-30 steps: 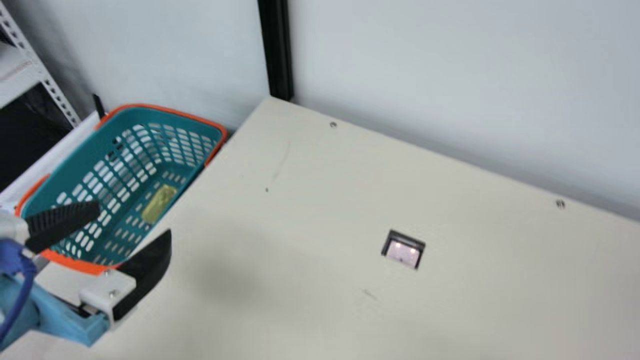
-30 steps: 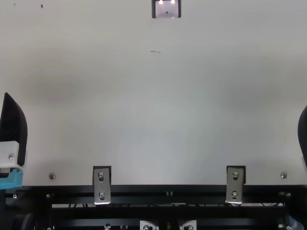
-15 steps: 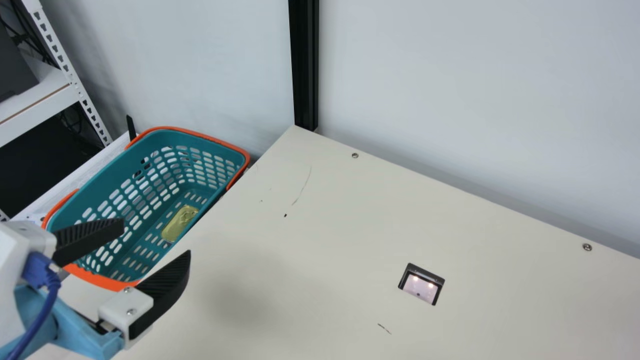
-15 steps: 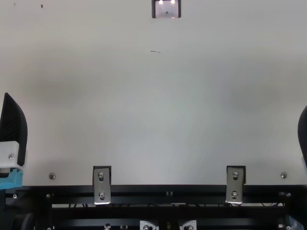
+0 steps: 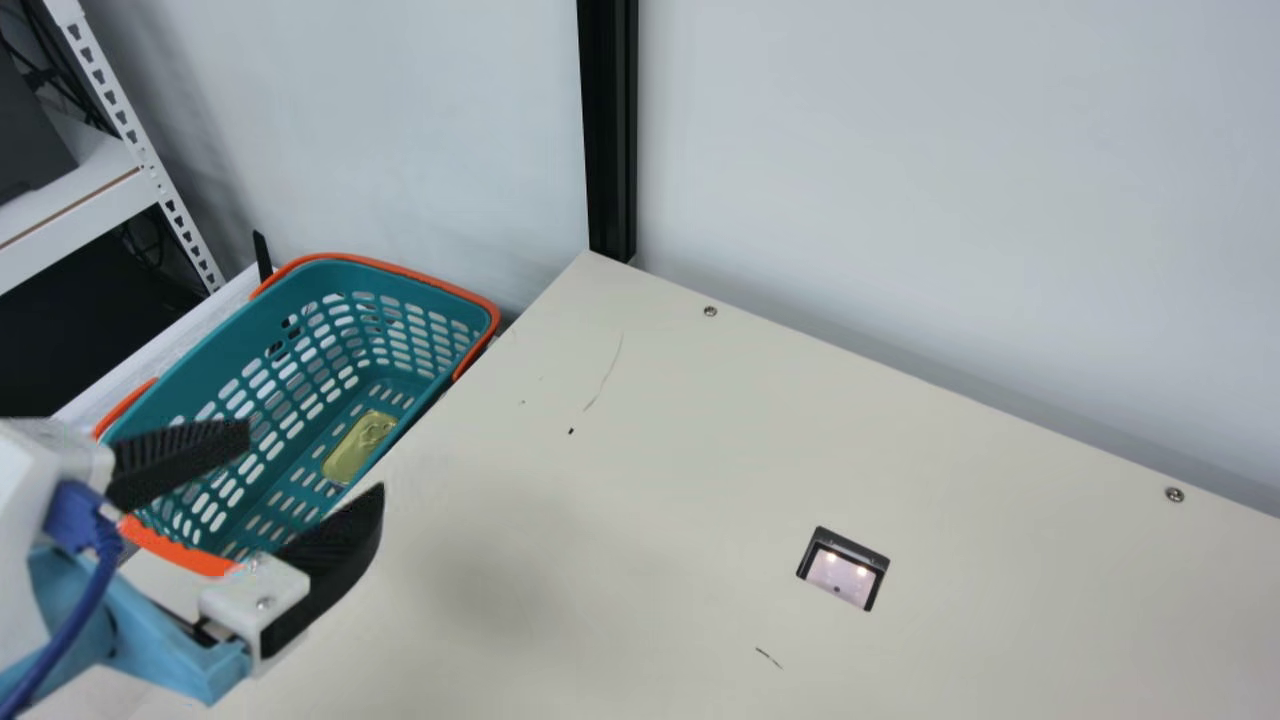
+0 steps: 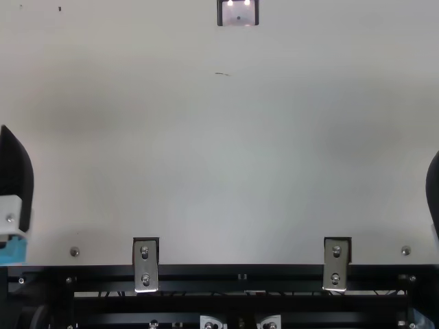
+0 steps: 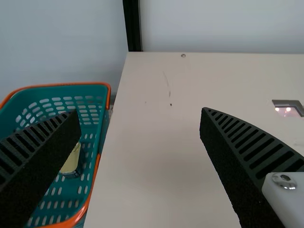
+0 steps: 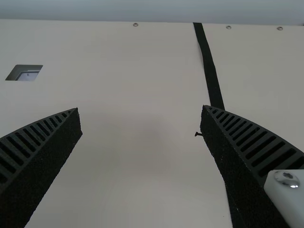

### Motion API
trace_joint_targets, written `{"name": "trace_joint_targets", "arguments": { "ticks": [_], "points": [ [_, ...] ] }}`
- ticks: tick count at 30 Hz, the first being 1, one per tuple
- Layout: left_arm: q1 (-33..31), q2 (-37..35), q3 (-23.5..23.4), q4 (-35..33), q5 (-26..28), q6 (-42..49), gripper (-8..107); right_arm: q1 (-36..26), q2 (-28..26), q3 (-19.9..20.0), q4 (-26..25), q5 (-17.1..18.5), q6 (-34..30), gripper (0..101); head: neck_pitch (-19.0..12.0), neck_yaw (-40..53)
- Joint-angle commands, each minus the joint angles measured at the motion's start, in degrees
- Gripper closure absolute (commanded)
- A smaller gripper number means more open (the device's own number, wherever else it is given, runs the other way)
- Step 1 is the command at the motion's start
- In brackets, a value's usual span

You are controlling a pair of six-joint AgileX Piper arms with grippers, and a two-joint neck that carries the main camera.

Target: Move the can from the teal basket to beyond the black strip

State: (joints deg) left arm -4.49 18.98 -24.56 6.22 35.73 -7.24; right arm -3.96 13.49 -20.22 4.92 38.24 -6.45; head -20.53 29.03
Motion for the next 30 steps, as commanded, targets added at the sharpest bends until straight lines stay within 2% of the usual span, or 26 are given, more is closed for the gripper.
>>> {"name": "trace_joint_targets", "arguments": {
  "ticks": [1, 8, 13, 20, 25, 30],
  "points": [
    [-0.10, 4.50, -3.48, 0.77, -0.86, -0.55, 9, 0.00, 0.00, 0.00, 0.00, 0.00, 0.00, 0, -3.21, 1.55],
    [0.37, 18.99, -15.49, 3.44, -2.83, -2.90, 9, 0.00, 0.00, 0.00, 0.00, 0.00, 0.00, 0, -3.21, 1.55],
    [3.81, 30.63, -25.50, 1.50, -2.11, -0.34, 9, 0.00, 0.00, 0.00, 0.00, 0.00, 0.00, 0, -3.21, 1.55],
    [14.61, 46.89, -38.03, -9.72, -0.22, 14.73, 9, 0.00, 0.00, 0.00, 0.00, 0.00, 0.00, 0, -3.21, 1.55],
    [23.84, 57.73, -46.54, -18.01, 3.71, 27.20, 9, 0.00, 0.00, 0.00, 0.00, 0.00, 0.00, 0, -3.21, 1.55],
    [29.86, 67.33, -53.40, -20.02, 7.91, 33.43, 9, 0.00, 0.00, 0.00, 0.00, 0.00, 0.00, 0, -3.21, 1.55]
  ]
}}
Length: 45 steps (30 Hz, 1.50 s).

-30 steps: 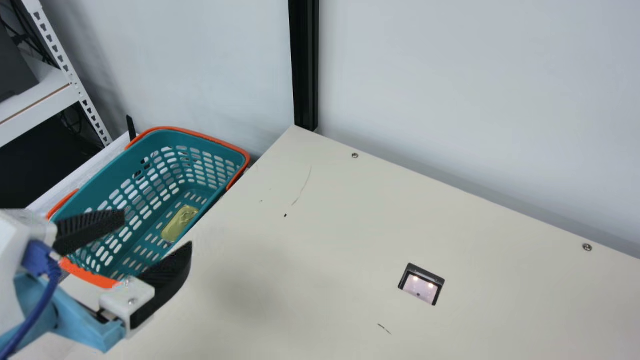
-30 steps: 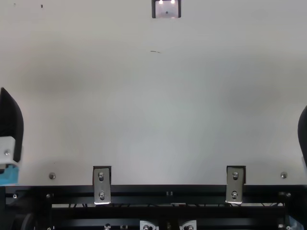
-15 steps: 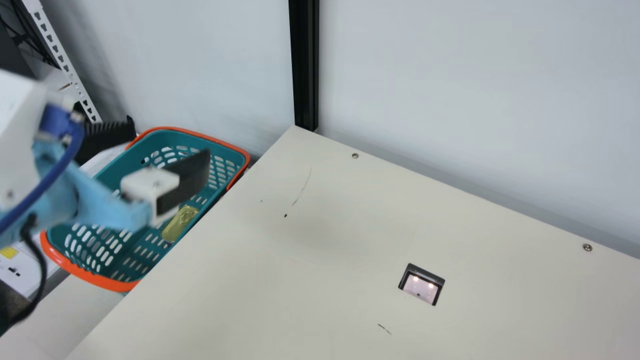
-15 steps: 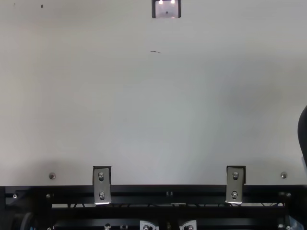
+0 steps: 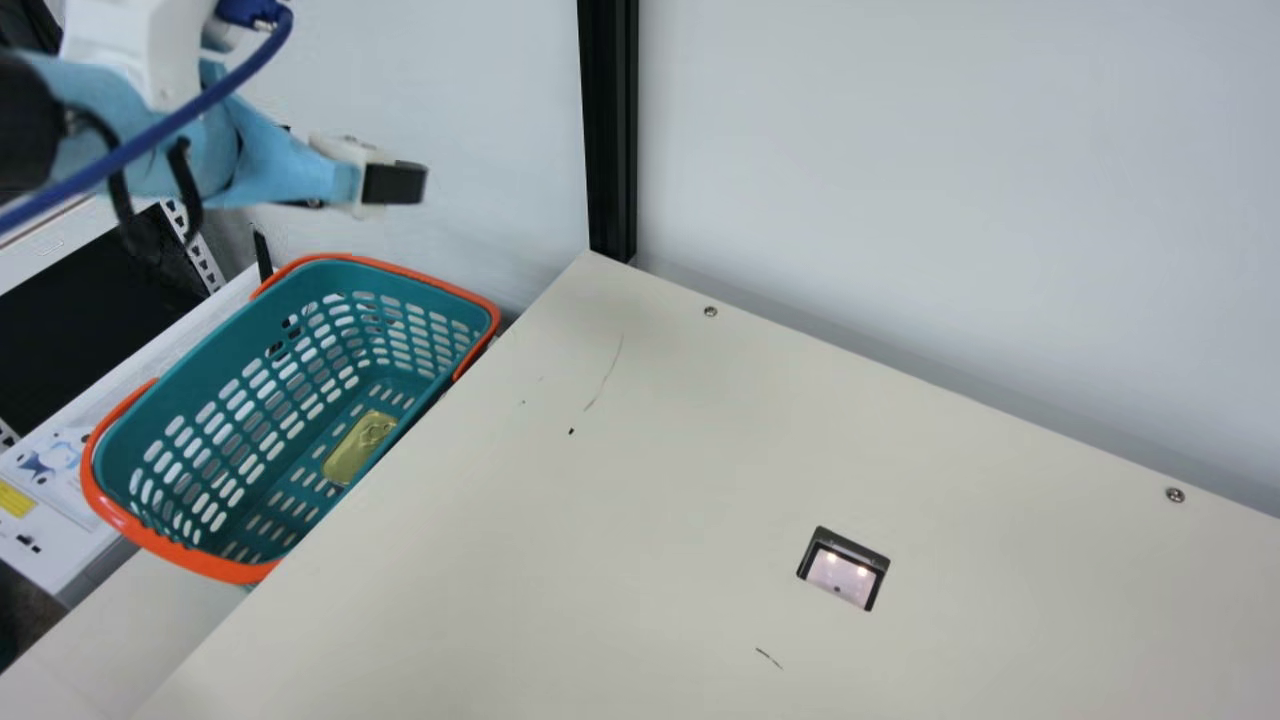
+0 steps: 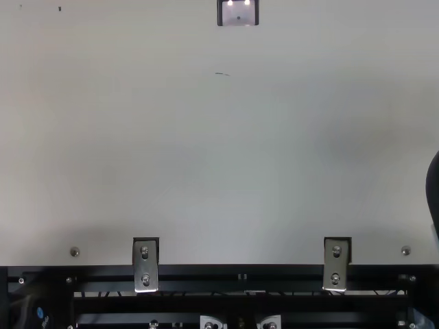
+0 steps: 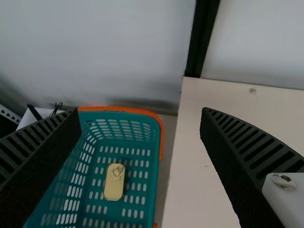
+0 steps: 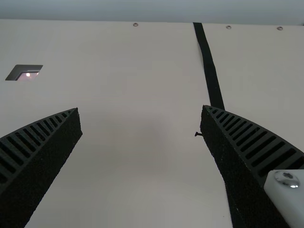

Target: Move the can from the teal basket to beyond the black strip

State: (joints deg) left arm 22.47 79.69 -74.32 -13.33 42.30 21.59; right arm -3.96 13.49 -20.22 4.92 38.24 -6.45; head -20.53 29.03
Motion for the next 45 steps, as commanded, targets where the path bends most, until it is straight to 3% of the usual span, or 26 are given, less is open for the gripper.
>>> {"name": "trace_joint_targets", "arguments": {
  "ticks": [1, 10, 22, 32, 45],
  "points": [
    [3.63, 8.31, -4.75, -0.25, 1.99, 5.16, 9, 0.00, 0.00, 0.00, 0.00, 0.00, 0.00, 0, -3.21, 1.55],
    [5.57, 20.26, -10.28, 4.67, 6.57, 5.04, 9, 0.00, 0.00, 0.00, 0.00, 0.00, 0.00, 0, -3.21, 1.55],
    [7.89, 32.22, -11.72, 8.37, 10.14, 3.13, 9, 0.00, 0.00, 0.00, 0.00, 0.00, 0.00, 0, -3.21, 1.55],
    [9.81, 39.91, -9.98, 9.84, 6.34, 2.91, 9, 0.00, 0.00, 0.00, 0.00, 0.00, 0.00, 0, -3.21, 1.55],
    [9.83, 46.51, -4.16, 10.99, -5.70, 1.24, 9, 0.00, 0.00, 0.00, 0.00, 0.00, 0.00, 0, -3.21, 1.55]
  ]
}}
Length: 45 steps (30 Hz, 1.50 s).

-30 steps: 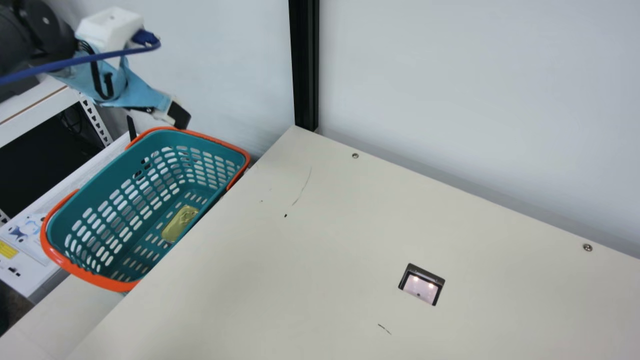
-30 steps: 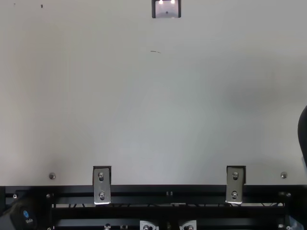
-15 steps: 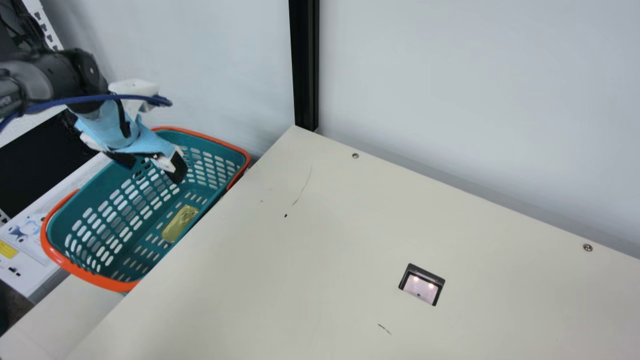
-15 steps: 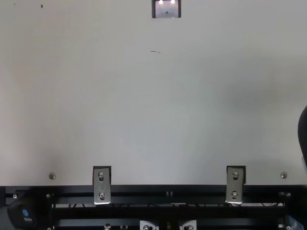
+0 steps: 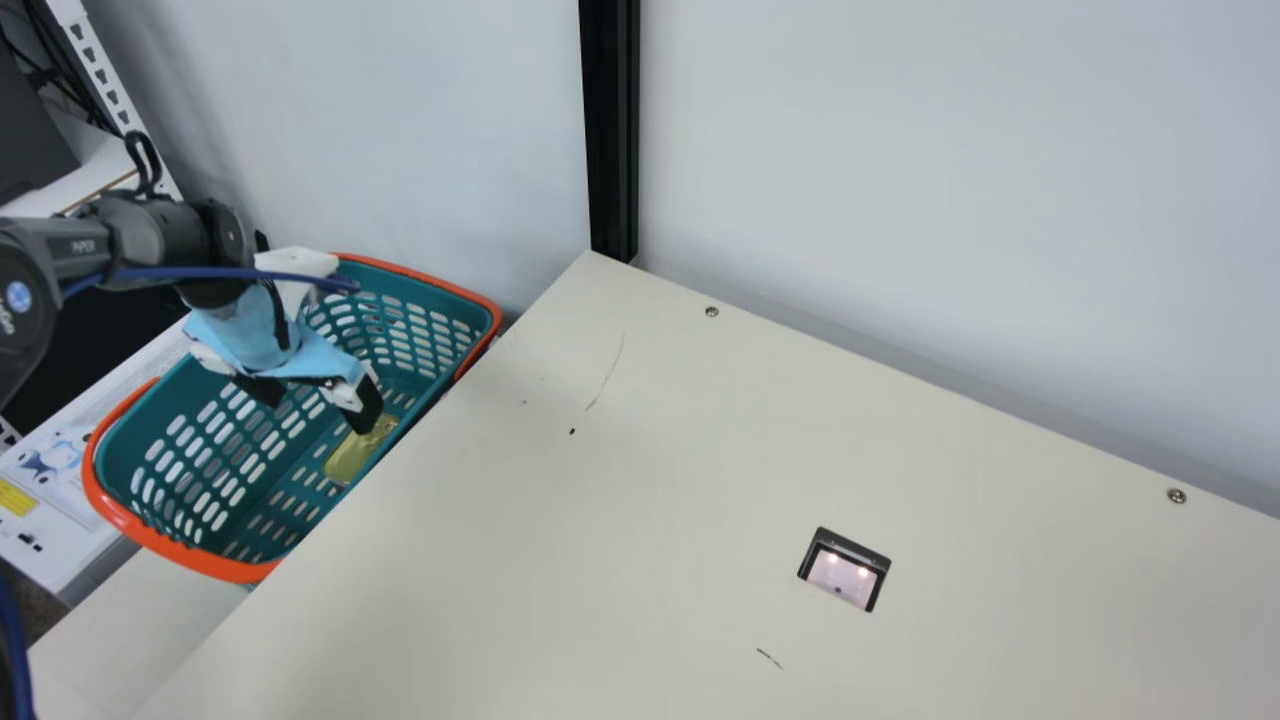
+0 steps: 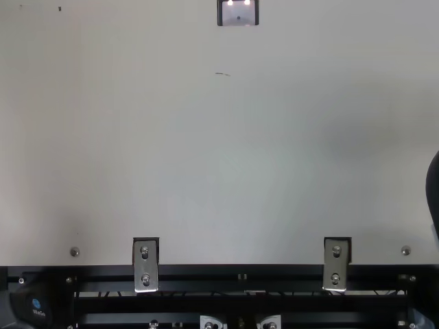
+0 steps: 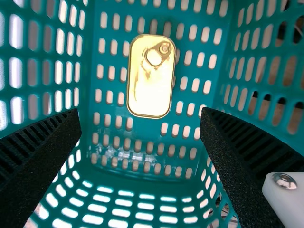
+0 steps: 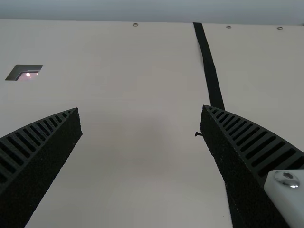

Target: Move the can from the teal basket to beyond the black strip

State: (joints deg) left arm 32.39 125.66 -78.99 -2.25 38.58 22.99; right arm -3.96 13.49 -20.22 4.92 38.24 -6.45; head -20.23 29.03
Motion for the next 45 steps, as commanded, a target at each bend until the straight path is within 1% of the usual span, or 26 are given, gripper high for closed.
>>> {"name": "trace_joint_targets", "arguments": {
  "ticks": [1, 10, 19, 28, 37, 45],
  "points": [
    [-0.13, 1.10, 0.78, -0.26, -2.86, -0.16, 9, 0.00, 0.00, 0.00, 0.00, 0.00, 0.00, 0, -3.50, 1.55],
    [-0.77, 5.07, 1.75, -5.27, -9.60, 3.70, 9, 0.00, 0.00, 0.00, 0.00, 0.00, 0.00, 0, -3.50, 1.55],
    [-0.93, 8.85, -0.07, -6.19, -12.11, 4.60, 9, 0.00, 0.00, 0.00, 0.00, 0.00, 0.00, 0, -3.50, 1.55],
    [-0.51, 12.46, -2.81, -5.32, -12.43, 4.28, 9, 0.00, 0.00, 0.00, 0.00, 0.00, 0.00, 0, -3.50, 1.55],
    [-0.23, 15.61, -6.12, -6.29, -11.11, 5.41, 9, 0.00, 0.00, 0.00, 0.00, 0.00, 0.00, 0, -3.50, 1.55],
    [-0.67, 17.92, -8.77, -5.10, -9.70, 4.76, 9, 0.00, 0.00, 0.00, 0.00, 0.00, 0.00, 0, -3.50, 1.55]
  ]
}}
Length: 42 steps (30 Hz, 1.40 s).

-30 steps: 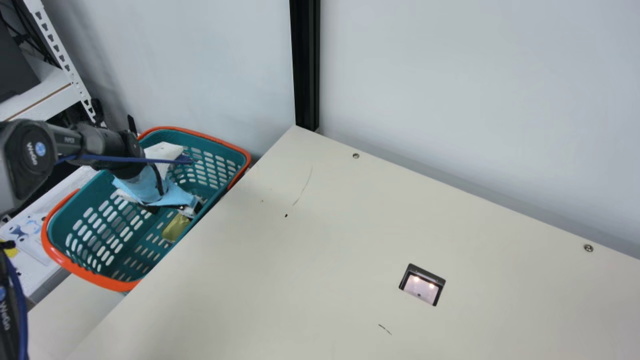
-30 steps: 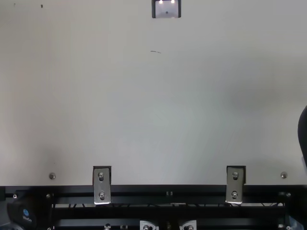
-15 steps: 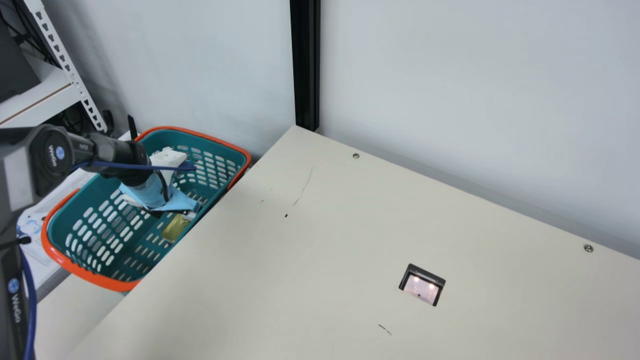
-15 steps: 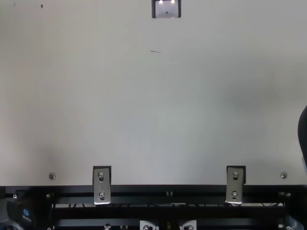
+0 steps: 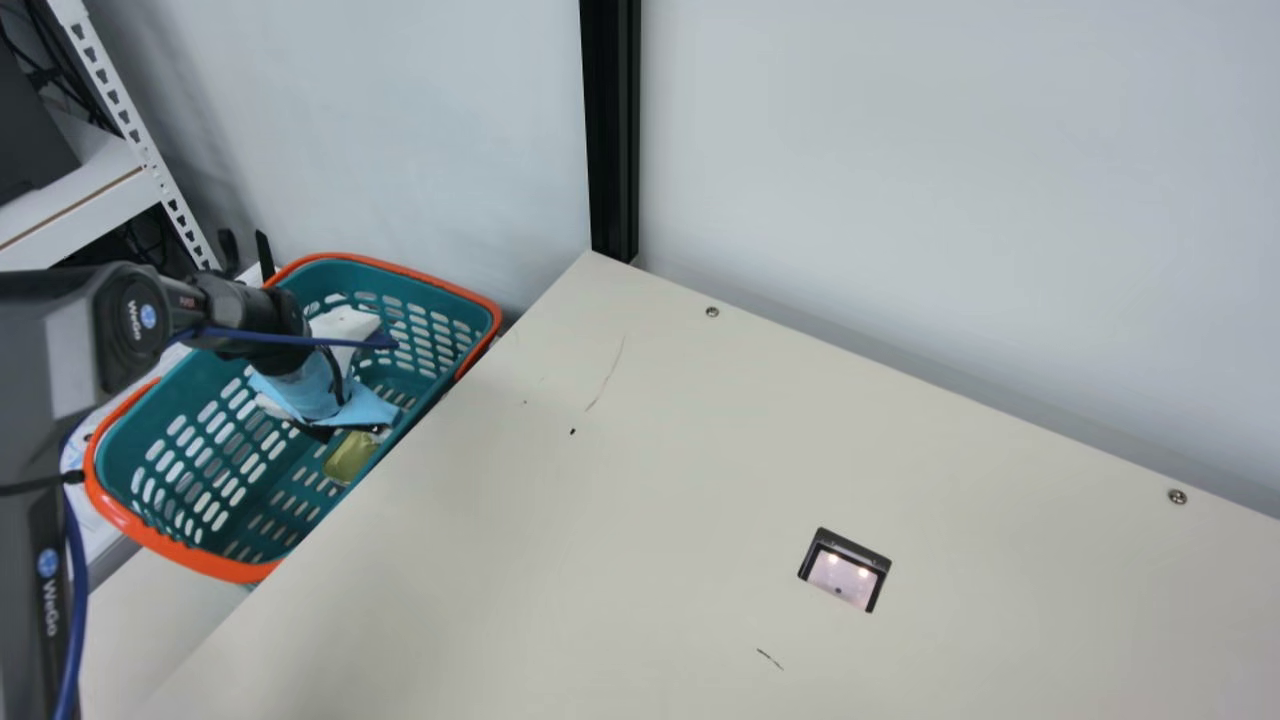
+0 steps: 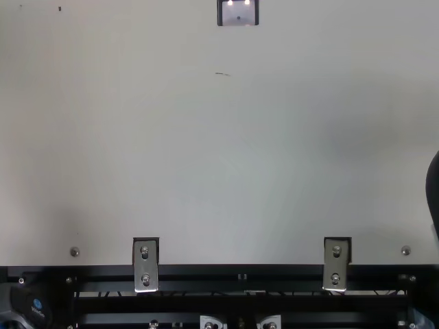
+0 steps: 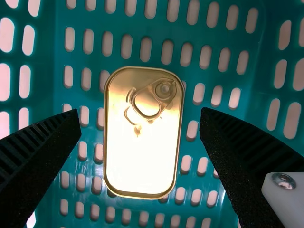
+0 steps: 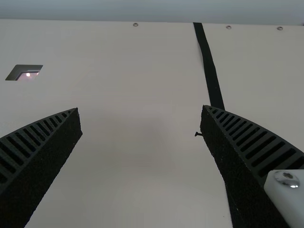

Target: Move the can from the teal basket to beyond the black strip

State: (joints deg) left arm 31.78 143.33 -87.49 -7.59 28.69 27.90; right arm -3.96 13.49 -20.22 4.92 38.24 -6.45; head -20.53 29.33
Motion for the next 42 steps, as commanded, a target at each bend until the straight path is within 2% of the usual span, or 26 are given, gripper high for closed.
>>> {"name": "trace_joint_targets", "arguments": {
  "ticks": [1, 8, 9, 10, 18, 24, 31, 42],
  "points": [
    [-0.17, 0.55, -0.56, 0.45, 0.34, -0.33, 9, 0.00, 0.00, 0.00, 0.00, 0.00, 0.00, 0, -3.21, 1.26],
    [-1.07, 2.79, -2.63, 1.52, 1.13, -1.04, 9, 0.00, 0.00, 0.00, 0.00, 0.00, 0.00, 0, -3.21, 1.26],
    [-1.15, 3.14, -2.93, 1.72, 1.19, -1.27, 38, 0.00, 0.00, 0.00, 0.00, 0.00, 0.00, 0, -3.21, 1.26],
    [-1.20, 3.46, -3.20, 1.89, 1.25, -1.45, 89, 0.00, 0.00, 0.00, 0.00, 0.00, 0.00, 0, -3.21, 1.26],
    [-0.85, 4.24, -4.25, 2.67, 1.14, -2.01, 89, 0.00, 0.00, 0.00, 0.00, 0.00, 0.00, 0, -3.21, 1.26],
    [-0.20, 0.63, -2.38, -0.03, -0.47, 0.26, 89, 0.00, 0.00, 0.00, 0.00, 0.00, 0.00, 0, -3.21, 1.26],
    [0.45, -7.75, 2.42, -6.21, -2.66, 6.02, 89, 0.00, 0.00, 0.00, 0.00, 0.00, 0.00, 0, -3.21, 1.26],
    [0.83, -24.68, 10.61, -17.17, -6.40, 16.55, 89, 0.00, 0.00, 0.00, 0.00, 0.00, 0.00, 0, -3.21, 1.26]
  ]
}}
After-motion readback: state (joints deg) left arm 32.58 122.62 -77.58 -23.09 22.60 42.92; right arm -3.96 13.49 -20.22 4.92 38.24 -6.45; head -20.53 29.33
